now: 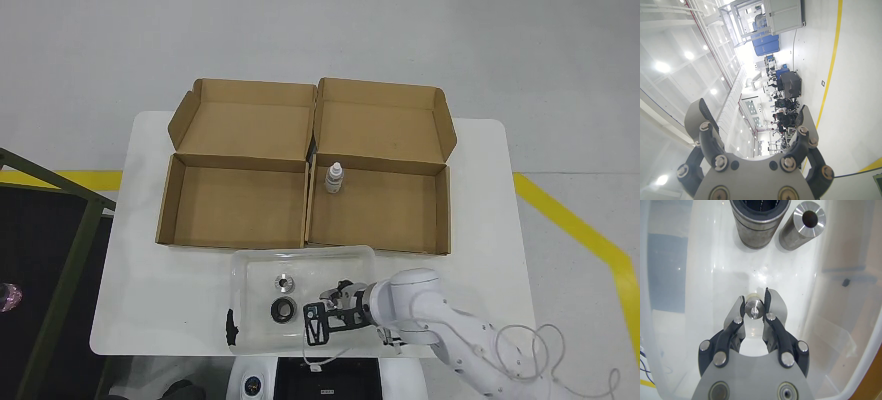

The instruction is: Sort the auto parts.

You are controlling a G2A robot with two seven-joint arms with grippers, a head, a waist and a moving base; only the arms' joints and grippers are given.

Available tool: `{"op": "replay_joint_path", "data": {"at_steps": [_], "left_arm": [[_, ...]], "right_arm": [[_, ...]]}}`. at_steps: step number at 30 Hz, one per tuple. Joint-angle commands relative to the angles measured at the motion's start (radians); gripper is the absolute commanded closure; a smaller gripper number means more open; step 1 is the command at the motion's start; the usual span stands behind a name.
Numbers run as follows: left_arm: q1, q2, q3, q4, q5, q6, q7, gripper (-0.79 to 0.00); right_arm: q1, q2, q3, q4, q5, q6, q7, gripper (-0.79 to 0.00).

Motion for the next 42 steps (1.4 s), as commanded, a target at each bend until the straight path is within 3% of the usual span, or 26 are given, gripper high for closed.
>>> {"op": "replay_joint_path", "data": {"at_steps": [1,12,42], "left_arm": [[0.0,0.0,0.0,0.0,0.0,0.0,0.0,-0.785],[0.0,0.0,0.0,0.0,0.0,0.0,0.0,-0.785],[0.0,0.0,0.0,0.0,0.0,0.0,0.0,-0.785]], "right_arm": [[0.002,0.003,0.003,-0.013,0.01,-0.002,-0.002,0.0],[0.013,0.012,0.04,-0.09,0.017,-0.009,-0.085,0.0],[0.023,0.024,0.204,-0.205,-0.183,0.135,-0.53,0.0]]}}
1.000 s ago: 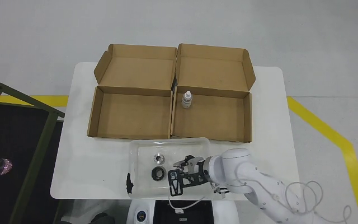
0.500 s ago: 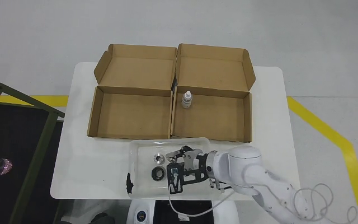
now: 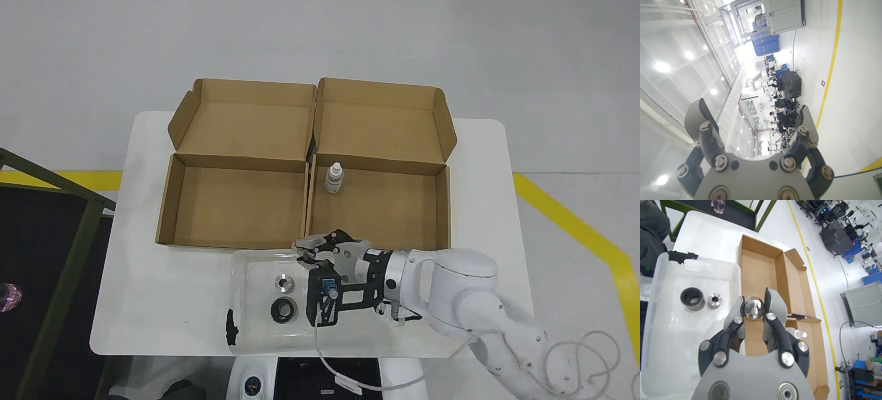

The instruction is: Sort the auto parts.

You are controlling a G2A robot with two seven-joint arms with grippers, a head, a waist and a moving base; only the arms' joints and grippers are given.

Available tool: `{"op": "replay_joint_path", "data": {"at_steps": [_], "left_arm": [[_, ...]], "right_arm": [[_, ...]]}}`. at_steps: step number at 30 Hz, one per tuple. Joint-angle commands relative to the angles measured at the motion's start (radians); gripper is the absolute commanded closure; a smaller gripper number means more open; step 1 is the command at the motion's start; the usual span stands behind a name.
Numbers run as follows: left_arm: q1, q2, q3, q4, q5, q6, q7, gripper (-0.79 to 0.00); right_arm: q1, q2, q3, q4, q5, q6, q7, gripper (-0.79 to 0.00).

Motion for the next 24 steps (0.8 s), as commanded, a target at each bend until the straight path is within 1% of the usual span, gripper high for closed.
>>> {"op": "replay_joint_path", "data": {"at_steps": [1,16,24], "left_arm": [[0.0,0.0,0.0,0.0,0.0,0.0,0.0,-0.785],[0.0,0.0,0.0,0.0,0.0,0.0,0.0,-0.785],[0.0,0.0,0.0,0.0,0.0,0.0,0.0,-0.785]], "right_arm": [[0.002,0.0,0.012,0.002,-0.004,0.008,-0.014,0.0],[0.003,0.0,0.081,0.029,-0.005,0.062,-0.107,0.0],[0.001,-0.001,0.112,0.077,0.011,0.082,-0.156,0.0]]}}
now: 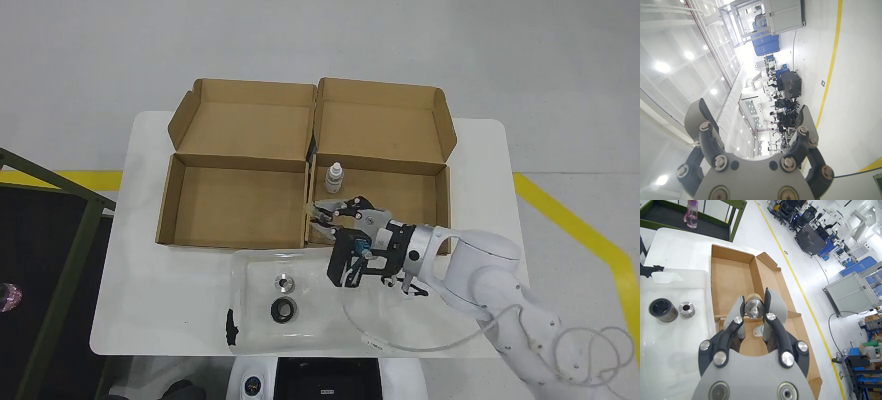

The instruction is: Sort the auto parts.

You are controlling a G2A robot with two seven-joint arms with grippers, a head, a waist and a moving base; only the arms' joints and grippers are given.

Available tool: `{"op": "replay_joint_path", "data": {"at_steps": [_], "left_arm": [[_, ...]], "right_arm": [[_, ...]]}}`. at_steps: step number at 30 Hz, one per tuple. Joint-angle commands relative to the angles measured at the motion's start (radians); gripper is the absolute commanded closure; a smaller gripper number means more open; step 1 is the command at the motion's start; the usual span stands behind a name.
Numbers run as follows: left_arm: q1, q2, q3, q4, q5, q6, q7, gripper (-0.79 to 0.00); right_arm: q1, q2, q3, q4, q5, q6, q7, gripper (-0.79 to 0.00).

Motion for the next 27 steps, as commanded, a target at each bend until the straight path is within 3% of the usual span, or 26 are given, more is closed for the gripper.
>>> {"op": "replay_joint_path", "data": {"at_steps": [1,13,27], "left_arm": [[0.0,0.0,0.0,0.0,0.0,0.0,0.0,-0.785],[0.0,0.0,0.0,0.0,0.0,0.0,0.0,-0.785],[0.0,0.0,0.0,0.0,0.0,0.0,0.0,-0.785]], "right_arm": [[0.002,-0.001,0.009,0.02,0.008,0.007,-0.013,0.0],[0.036,-0.007,0.035,0.17,0.065,0.022,-0.031,0.0],[0.157,-0.016,0.029,0.359,0.238,-0.075,0.202,0.0]]}}
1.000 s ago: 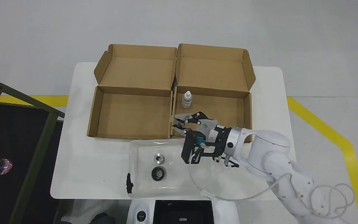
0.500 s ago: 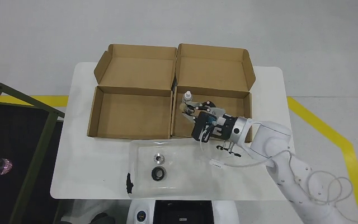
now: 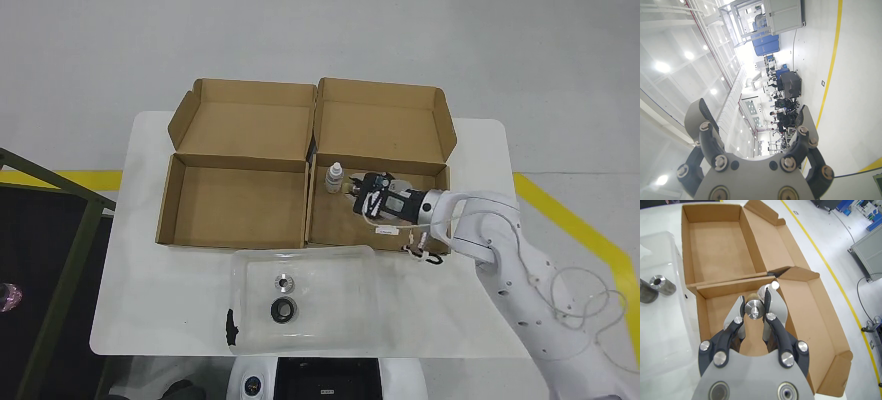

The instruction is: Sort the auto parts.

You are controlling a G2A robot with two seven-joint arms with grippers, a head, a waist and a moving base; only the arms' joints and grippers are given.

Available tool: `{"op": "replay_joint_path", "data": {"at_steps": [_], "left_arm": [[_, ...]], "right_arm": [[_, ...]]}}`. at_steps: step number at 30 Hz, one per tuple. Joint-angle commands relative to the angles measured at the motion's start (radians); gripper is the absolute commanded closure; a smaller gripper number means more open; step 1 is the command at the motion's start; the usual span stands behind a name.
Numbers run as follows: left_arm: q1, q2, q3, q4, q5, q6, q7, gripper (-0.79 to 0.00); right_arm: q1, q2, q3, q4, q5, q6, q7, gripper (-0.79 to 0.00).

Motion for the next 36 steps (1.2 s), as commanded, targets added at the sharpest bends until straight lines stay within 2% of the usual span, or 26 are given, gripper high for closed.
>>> {"op": "replay_joint_path", "data": {"at_steps": [1,8,19,32,35,36], "left_arm": [[0.0,0.0,0.0,0.0,0.0,0.0,0.0,-0.785],[0.0,0.0,0.0,0.0,0.0,0.0,0.0,-0.785],[0.0,0.0,0.0,0.0,0.0,0.0,0.0,-0.785],[0.0,0.0,0.0,0.0,0.0,0.0,0.0,-0.785],[0.0,0.0,0.0,0.0,0.0,0.0,0.0,-0.785],[0.0,0.0,0.0,0.0,0.0,0.0,0.0,-0.785]], "right_arm": [[0.022,-0.002,-0.007,0.032,0.035,-0.011,0.023,0.0],[0.116,-0.019,-0.065,0.173,0.105,-0.046,0.088,0.0],[0.238,-0.054,-0.17,0.348,0.126,-0.034,0.135,0.0],[0.3,-0.081,-0.24,0.464,0.134,-0.019,0.185,0.0],[0.307,-0.086,-0.252,0.479,0.132,-0.016,0.184,-0.12],[0.309,-0.087,-0.255,0.483,0.131,-0.015,0.183,-0.135]]}}
